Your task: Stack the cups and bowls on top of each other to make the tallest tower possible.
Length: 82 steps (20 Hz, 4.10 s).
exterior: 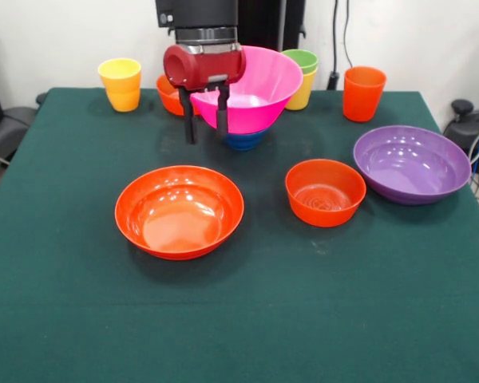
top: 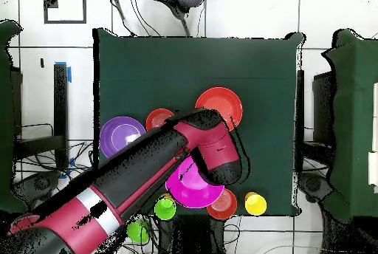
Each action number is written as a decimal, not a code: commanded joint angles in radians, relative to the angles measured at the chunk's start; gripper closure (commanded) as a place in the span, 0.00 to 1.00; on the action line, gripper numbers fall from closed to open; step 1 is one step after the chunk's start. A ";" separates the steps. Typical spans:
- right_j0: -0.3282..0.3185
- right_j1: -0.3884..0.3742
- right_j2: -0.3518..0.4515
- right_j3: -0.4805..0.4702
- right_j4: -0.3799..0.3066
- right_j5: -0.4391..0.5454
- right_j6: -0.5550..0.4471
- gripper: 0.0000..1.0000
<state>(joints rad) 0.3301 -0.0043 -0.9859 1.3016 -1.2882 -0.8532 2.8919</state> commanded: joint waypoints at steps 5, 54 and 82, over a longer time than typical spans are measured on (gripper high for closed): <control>-0.016 0.032 0.240 0.005 0.060 0.098 0.217 0.00; -0.043 0.061 0.325 -0.006 0.186 0.204 0.220 0.00; 0.005 0.162 0.296 -0.019 0.041 0.162 0.227 0.00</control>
<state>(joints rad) 0.3303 0.1136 -0.8501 1.3021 -1.2289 -0.7537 3.2110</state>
